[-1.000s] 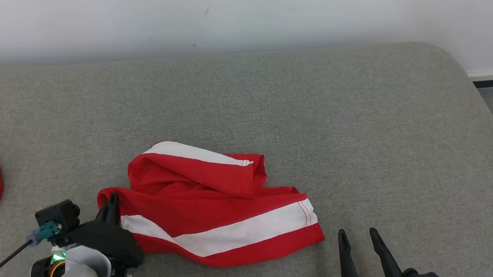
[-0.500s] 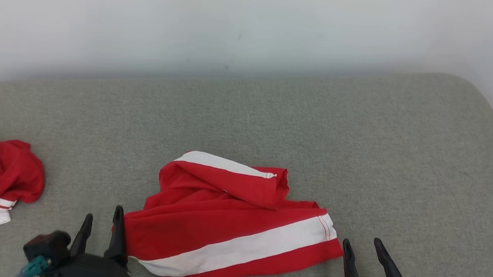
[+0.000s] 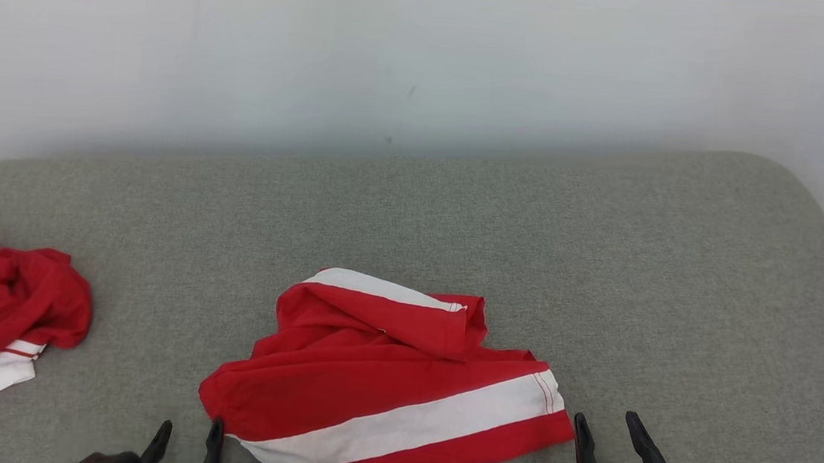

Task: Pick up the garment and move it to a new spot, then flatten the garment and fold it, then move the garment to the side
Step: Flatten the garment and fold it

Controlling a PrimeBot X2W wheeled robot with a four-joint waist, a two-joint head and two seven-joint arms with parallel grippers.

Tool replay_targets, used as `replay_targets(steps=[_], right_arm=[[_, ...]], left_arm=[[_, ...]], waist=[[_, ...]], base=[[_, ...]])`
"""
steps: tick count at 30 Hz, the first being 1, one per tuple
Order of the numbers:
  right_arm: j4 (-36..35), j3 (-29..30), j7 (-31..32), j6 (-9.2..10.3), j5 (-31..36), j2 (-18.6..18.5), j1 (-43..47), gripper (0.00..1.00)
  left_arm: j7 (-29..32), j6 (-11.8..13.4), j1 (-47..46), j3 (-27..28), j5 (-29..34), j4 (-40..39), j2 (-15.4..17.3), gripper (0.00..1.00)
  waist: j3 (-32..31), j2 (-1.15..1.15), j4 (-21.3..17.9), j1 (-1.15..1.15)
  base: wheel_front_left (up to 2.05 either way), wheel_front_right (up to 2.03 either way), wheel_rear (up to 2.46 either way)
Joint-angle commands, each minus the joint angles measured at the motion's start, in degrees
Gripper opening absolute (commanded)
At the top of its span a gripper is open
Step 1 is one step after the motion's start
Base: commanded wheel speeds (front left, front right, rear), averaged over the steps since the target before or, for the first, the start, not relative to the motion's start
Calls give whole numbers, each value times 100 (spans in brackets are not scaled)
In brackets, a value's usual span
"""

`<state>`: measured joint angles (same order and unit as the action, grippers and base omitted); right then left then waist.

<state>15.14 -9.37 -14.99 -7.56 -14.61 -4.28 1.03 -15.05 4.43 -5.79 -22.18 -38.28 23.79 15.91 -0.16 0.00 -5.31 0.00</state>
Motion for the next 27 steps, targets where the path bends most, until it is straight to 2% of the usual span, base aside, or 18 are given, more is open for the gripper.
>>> replay_targets(steps=[1,16,27], right_arm=[[-24,6,-28,15,-34,-27,38,100],[-61,-21,-27,15,-12,-46,-26,100],[-78,-20,-27,15,-3,-31,-99,100]], left_arm=[[-18,-58,103,-17,76,64,53,100],[-18,-544,-367,-137,537,910,52,100],[-18,-873,-714,-169,694,1062,-9,100]], waist=[[7,0,-24,0],[207,0,-187,0],[368,0,-255,0]], base=[[0,0,0],[0,0,0],[0,0,0]])
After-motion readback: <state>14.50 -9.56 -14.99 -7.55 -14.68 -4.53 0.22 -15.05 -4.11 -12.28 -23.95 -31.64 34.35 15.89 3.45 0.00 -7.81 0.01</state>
